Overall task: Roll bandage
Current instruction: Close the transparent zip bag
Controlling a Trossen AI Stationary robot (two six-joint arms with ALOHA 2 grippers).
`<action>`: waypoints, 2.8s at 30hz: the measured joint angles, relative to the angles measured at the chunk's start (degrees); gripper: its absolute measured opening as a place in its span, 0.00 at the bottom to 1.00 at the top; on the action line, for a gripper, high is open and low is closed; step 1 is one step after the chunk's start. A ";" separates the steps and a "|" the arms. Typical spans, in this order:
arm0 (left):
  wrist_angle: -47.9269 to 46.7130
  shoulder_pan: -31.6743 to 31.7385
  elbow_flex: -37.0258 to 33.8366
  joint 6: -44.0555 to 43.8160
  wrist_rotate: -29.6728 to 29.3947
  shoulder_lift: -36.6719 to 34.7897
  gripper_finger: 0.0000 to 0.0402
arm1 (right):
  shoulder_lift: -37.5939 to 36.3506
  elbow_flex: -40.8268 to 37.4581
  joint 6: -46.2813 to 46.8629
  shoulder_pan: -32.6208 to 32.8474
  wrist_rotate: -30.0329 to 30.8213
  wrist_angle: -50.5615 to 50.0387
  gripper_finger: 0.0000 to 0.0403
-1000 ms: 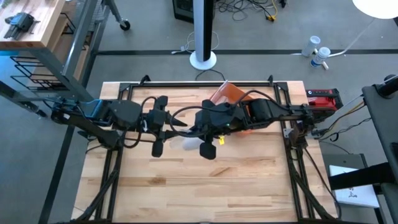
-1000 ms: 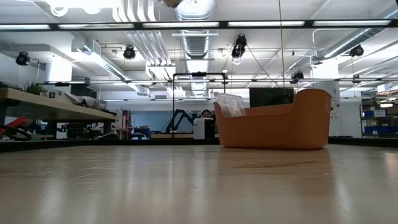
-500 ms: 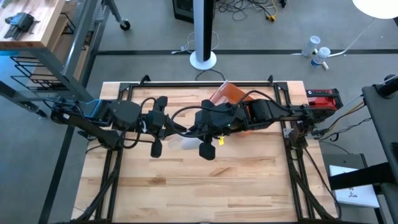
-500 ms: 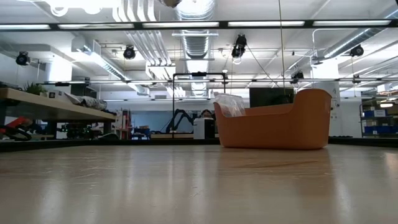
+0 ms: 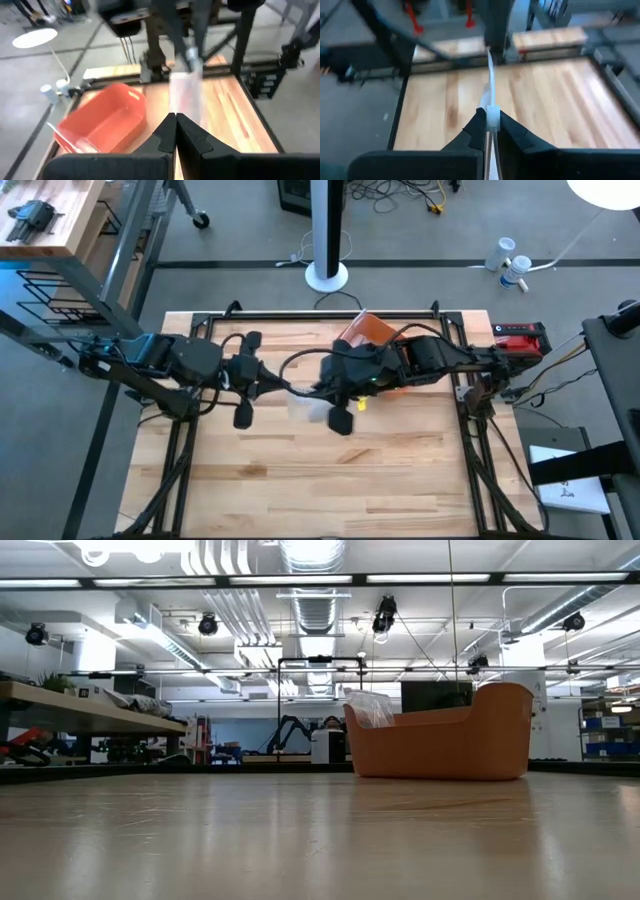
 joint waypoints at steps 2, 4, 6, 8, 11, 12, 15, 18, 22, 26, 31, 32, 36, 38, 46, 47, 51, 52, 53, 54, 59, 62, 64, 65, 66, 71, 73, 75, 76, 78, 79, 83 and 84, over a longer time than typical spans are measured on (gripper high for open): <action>-0.29 0.00 0.56 -0.22 -0.74 -0.53 0.00 | -1.36 0.14 0.28 0.07 -0.87 -1.20 0.04; -0.46 0.07 0.56 0.04 -1.01 -1.25 0.00 | -2.39 0.19 0.39 -0.05 -0.43 -1.92 0.04; 0.52 0.12 0.49 0.84 -1.00 -1.38 0.00 | -2.60 0.17 0.04 -0.17 -0.22 -2.55 0.05; 2.36 0.11 0.49 1.91 -0.97 -1.53 0.00 | -2.82 0.12 -0.62 -0.15 -0.15 -2.31 0.05; 6.64 0.11 0.43 2.04 -0.49 -0.77 0.03 | -3.17 0.12 -1.06 -0.19 -0.17 -2.17 0.05; 7.95 0.11 0.42 2.15 0.17 -0.38 0.05 | -3.19 0.12 -1.16 -0.21 -0.14 -2.17 0.05; 12.03 0.40 0.38 2.26 3.38 1.64 0.13 | -2.86 0.12 -1.39 -0.27 0.01 -1.88 0.05; 15.58 0.81 0.29 0.91 5.79 3.52 0.23 | -2.65 0.12 -1.40 -0.26 0.00 -1.80 0.05; 19.39 0.95 0.29 1.02 5.83 5.20 0.35 | -2.74 0.12 -2.53 -0.26 -0.01 -1.66 0.05; 21.83 1.25 0.29 -0.22 5.37 6.47 0.41 | -2.71 0.12 -4.54 -0.26 0.00 -1.28 0.05; 21.57 1.29 0.29 -2.41 5.32 8.05 0.36 | -2.71 0.12 -5.75 -0.28 0.01 -0.34 0.05; 21.60 1.29 0.29 -3.02 5.00 8.13 0.34 | -2.71 0.12 -5.91 -0.28 0.00 0.13 0.05; 22.83 1.29 0.29 -4.72 2.16 8.47 0.22 | -2.71 0.12 -6.68 -0.15 0.01 0.36 0.05; 22.74 1.29 0.29 -4.84 1.29 8.47 0.13 | -2.69 0.12 -6.05 -0.13 -0.01 0.41 0.05; 19.92 1.33 0.40 -4.63 1.11 7.94 0.01 | -2.57 0.12 -0.17 -0.02 -0.08 0.72 0.05; 19.08 1.33 0.40 -4.65 1.13 7.53 0.01 | -2.53 0.10 0.33 0.03 -0.17 0.90 0.05; 14.62 1.31 0.40 -3.86 1.68 4.81 0.00 | -2.43 0.08 0.64 0.09 -2.43 1.35 0.05; 13.25 1.29 0.40 -3.29 1.73 3.85 0.00 | -2.43 0.08 0.94 0.11 -3.11 1.42 0.05; 12.40 1.29 0.40 -2.74 1.85 2.81 0.00 | -2.48 0.09 1.64 0.11 -3.75 1.73 0.05; 11.29 1.29 0.40 -2.47 1.85 1.98 0.00 | -2.55 0.10 2.27 0.11 -4.19 1.62 0.05; 5.66 1.29 0.40 -1.88 1.85 -0.70 0.00 | -2.64 0.10 3.20 0.11 -8.87 0.79 0.05; 2.29 1.25 0.40 -2.07 1.77 -2.21 0.00 | -2.94 0.10 3.17 0.11 -10.24 -1.15 0.05; 0.48 1.25 0.40 -2.31 1.43 -2.92 0.00 | -3.46 0.10 3.16 0.11 -10.36 -3.48 0.05; -0.22 1.25 0.40 -2.54 1.36 -3.21 0.00 | -3.75 0.10 3.17 0.11 -10.37 -4.62 0.05; -0.32 1.25 0.40 -2.65 1.36 -3.41 0.00 | -4.09 0.10 3.15 0.11 -10.26 -5.32 0.05; -0.33 1.27 0.40 -2.75 1.33 -3.58 0.00 | -5.12 0.10 2.90 0.11 -9.93 -7.26 0.05; 0.35 1.27 0.40 -2.60 1.18 -3.12 0.00 | -5.57 0.10 2.77 0.11 -8.83 -7.84 0.05; 1.68 1.29 0.40 -1.95 1.06 -2.30 0.00 | -6.16 0.10 2.03 0.11 -7.88 -8.43 0.05; 2.72 1.29 0.40 -1.67 0.83 -1.51 0.00 | -6.42 0.10 1.37 0.03 -7.98 -8.93 0.05; 3.40 1.31 0.41 -1.12 0.66 -0.40 0.00 | -7.06 0.12 -0.05 -0.42 -8.39 -9.87 0.05; 4.22 1.33 0.40 -0.87 0.60 0.15 0.00 | -7.28 0.12 -0.36 -0.92 -8.54 -10.36 0.05; 7.01 1.40 0.40 0.00 0.02 1.22 0.03 | -8.46 0.17 -2.54 -3.12 -8.13 -13.94 0.05; 7.38 1.40 0.40 0.00 0.05 1.32 0.05 | -8.76 0.17 -3.36 -3.73 -7.99 -15.20 0.05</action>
